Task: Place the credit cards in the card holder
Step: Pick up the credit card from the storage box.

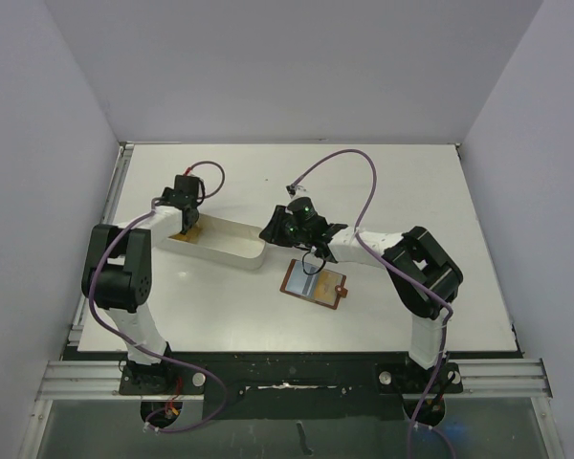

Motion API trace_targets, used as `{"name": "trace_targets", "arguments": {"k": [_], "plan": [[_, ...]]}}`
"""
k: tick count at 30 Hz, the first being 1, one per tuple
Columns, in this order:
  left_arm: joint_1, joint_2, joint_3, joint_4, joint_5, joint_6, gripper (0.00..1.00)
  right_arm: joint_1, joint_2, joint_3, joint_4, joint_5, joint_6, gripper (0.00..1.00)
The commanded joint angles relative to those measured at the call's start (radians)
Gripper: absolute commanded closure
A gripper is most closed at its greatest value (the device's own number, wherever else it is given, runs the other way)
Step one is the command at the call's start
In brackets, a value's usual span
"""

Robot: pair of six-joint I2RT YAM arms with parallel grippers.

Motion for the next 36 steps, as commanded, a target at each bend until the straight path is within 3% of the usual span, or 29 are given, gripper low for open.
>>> {"name": "trace_targets", "arguments": {"k": [1,3,8,12,17,21,25,36], "plan": [[0.024,0.001,-0.023,0.027,-0.036,-0.052,0.52,0.0,-0.019,-0.035,-0.087,0.009,-0.032,1.0],[0.038,0.011,-0.019,0.034,-0.047,-0.051,0.54,0.001,-0.023,-0.042,-0.089,0.016,-0.028,1.0],[0.036,-0.004,-0.003,0.034,-0.056,-0.031,0.72,0.001,-0.03,-0.051,-0.087,0.019,-0.021,1.0],[0.029,-0.009,0.01,0.023,-0.066,-0.014,0.79,0.001,-0.029,-0.048,-0.085,0.016,-0.019,1.0],[0.015,-0.005,0.042,-0.004,-0.104,-0.005,0.81,0.002,-0.025,-0.045,-0.085,0.01,-0.015,1.0],[0.012,-0.001,0.057,-0.022,-0.111,-0.007,0.73,0.002,-0.02,-0.042,-0.085,0.005,-0.013,1.0],[0.008,-0.002,0.058,-0.029,-0.113,-0.007,0.87,0.003,-0.02,-0.042,-0.084,0.003,-0.013,1.0],[-0.013,0.011,0.133,-0.133,-0.13,-0.038,0.93,0.003,-0.016,-0.042,-0.078,-0.008,-0.013,1.0]]}}
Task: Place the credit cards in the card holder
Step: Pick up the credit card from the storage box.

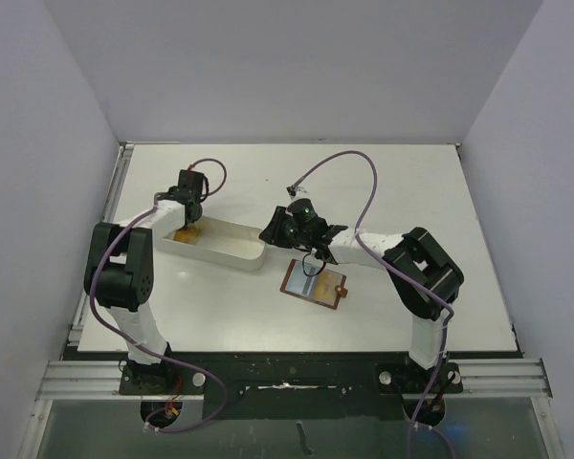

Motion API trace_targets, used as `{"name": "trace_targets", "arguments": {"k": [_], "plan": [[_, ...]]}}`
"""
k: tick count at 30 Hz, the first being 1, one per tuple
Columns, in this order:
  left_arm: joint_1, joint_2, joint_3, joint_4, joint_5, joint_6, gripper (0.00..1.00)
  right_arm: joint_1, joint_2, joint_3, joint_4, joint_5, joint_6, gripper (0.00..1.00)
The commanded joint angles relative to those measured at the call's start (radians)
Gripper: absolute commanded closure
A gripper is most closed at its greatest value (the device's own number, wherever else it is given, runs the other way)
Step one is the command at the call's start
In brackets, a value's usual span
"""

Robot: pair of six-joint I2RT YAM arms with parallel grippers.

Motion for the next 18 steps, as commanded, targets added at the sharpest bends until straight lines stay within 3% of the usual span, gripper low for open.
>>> {"name": "trace_targets", "arguments": {"k": [1,6,14,18], "plan": [[0.007,0.004,0.084,-0.053,-0.061,-0.019,0.93,0.002,-0.008,-0.03,-0.088,-0.015,-0.029,1.0],[0.008,0.002,0.069,-0.053,-0.062,-0.019,0.84,0.002,-0.011,-0.031,-0.085,-0.019,-0.029,1.0],[0.008,-0.005,0.077,-0.049,-0.087,-0.011,0.82,0.004,-0.018,-0.038,-0.083,-0.016,-0.028,1.0],[0.008,-0.018,0.078,-0.048,-0.086,-0.012,0.77,0.006,-0.016,-0.035,-0.083,-0.016,-0.027,1.0]]}}
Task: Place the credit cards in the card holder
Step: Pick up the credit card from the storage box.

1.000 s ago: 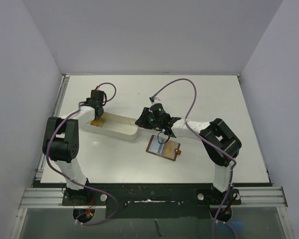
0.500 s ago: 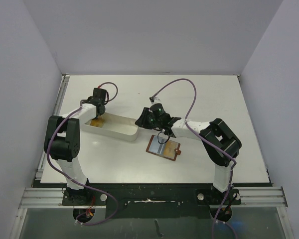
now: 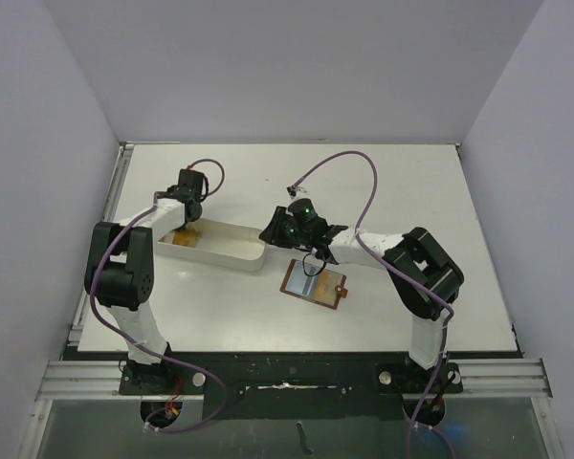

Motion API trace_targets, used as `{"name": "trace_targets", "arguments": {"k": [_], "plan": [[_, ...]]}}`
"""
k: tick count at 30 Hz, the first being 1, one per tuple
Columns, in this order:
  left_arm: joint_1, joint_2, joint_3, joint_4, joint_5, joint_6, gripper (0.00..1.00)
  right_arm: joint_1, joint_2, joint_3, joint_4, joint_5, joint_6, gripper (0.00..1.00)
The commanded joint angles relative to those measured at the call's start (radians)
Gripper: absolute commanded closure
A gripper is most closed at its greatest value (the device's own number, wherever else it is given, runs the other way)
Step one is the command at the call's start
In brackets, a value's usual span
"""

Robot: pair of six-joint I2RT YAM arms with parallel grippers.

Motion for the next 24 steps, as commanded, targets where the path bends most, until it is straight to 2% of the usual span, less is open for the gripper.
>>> {"name": "trace_targets", "arguments": {"k": [1,4,7,24], "plan": [[0.008,-0.032,0.048,0.025,-0.063,0.009,0.77,0.006,-0.014,-0.033,-0.087,-0.009,-0.027,1.0],[0.008,-0.039,0.043,0.032,-0.066,0.013,0.78,0.008,-0.012,-0.029,-0.087,-0.01,-0.027,1.0],[0.008,-0.04,0.043,0.033,-0.066,0.016,0.87,0.007,-0.012,-0.029,-0.088,-0.009,-0.027,1.0],[0.008,-0.052,0.094,-0.025,-0.05,0.004,0.85,0.008,-0.007,-0.029,-0.087,-0.014,-0.029,1.0]]}}
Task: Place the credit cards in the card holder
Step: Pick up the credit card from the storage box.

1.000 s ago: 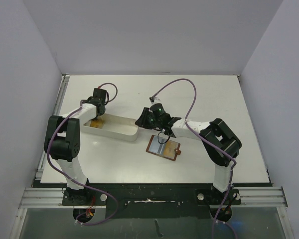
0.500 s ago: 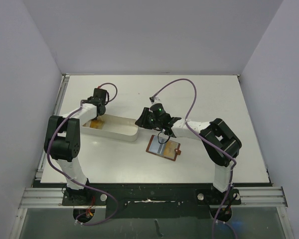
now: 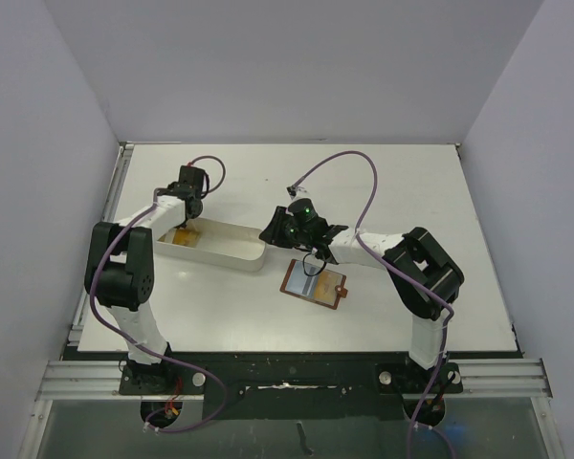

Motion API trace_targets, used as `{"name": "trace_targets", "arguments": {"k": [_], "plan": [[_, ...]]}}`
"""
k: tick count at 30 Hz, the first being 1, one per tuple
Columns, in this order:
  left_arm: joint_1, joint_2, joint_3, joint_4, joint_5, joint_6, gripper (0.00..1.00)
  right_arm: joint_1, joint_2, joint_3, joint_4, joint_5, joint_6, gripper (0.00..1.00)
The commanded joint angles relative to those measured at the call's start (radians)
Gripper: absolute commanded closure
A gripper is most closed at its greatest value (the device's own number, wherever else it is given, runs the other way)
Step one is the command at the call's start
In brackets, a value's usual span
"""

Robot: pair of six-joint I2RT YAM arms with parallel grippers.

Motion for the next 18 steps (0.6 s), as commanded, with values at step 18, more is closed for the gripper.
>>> {"name": "trace_targets", "arguments": {"k": [18], "plan": [[-0.002,-0.084,0.147,-0.29,0.103,-0.17,1.0,0.015,0.001,-0.021,-0.095,-0.029,-0.019,1.0]]}}
